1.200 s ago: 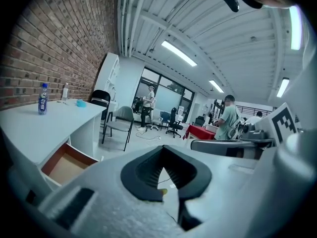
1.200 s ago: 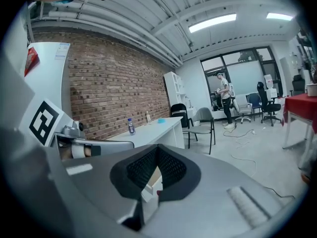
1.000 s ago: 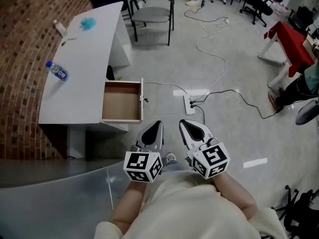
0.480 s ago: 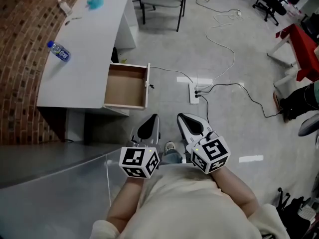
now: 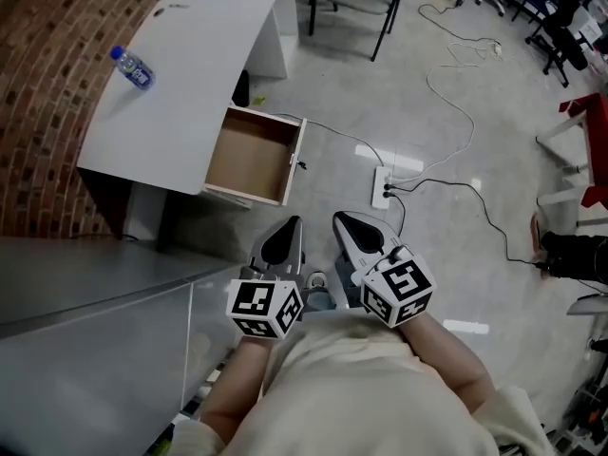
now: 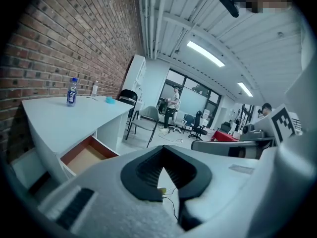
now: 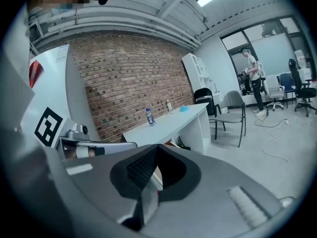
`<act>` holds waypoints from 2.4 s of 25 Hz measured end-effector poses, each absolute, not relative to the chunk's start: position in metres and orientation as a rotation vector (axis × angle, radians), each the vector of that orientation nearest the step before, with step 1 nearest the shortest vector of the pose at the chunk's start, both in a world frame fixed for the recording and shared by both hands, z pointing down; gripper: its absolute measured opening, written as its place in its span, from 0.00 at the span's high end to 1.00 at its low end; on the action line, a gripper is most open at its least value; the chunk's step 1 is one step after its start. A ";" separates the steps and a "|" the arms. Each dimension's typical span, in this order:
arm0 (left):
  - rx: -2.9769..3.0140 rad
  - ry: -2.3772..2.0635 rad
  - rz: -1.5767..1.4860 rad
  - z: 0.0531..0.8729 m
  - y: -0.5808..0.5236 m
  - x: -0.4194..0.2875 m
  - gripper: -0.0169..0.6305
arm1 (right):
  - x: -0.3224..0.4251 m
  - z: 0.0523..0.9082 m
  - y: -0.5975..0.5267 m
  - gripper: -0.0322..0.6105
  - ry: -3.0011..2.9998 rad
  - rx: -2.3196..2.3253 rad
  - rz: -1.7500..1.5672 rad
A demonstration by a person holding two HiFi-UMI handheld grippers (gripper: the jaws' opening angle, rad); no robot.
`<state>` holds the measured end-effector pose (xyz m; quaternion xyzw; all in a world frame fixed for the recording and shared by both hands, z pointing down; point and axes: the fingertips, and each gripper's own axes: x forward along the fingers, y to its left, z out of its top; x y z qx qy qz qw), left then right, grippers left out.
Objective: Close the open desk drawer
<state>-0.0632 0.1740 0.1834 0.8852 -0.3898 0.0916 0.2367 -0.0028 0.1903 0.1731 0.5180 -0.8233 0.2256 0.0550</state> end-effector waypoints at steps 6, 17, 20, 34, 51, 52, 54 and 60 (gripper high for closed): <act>2.365 -1.166 0.217 0.187 0.150 -0.039 0.96 | 0.019 0.173 0.148 0.94 -2.565 1.443 0.677; 2.248 -1.350 0.176 0.197 0.110 -0.005 0.96 | 0.038 0.192 0.091 0.94 -2.631 1.212 0.765; 2.191 -1.413 0.179 0.207 0.104 -0.003 0.96 | 0.045 0.203 0.081 0.94 -2.630 1.151 0.813; 1.939 -1.567 0.141 0.285 0.086 0.007 0.96 | 0.048 0.281 0.041 0.94 -2.599 0.920 0.919; 1.799 -1.679 0.198 0.462 0.046 -0.014 0.97 | 0.032 0.444 -0.007 0.94 -2.527 0.970 1.032; 1.788 -1.678 0.199 0.471 0.044 -0.016 0.97 | 0.031 0.452 -0.009 0.94 -2.522 0.974 1.038; 1.768 -1.678 0.197 0.490 0.039 -0.020 0.97 | 0.029 0.469 -0.016 0.94 -2.511 0.979 1.048; 1.721 -1.674 0.174 0.536 0.029 -0.023 0.92 | 0.029 0.519 -0.043 0.94 -2.478 0.986 1.094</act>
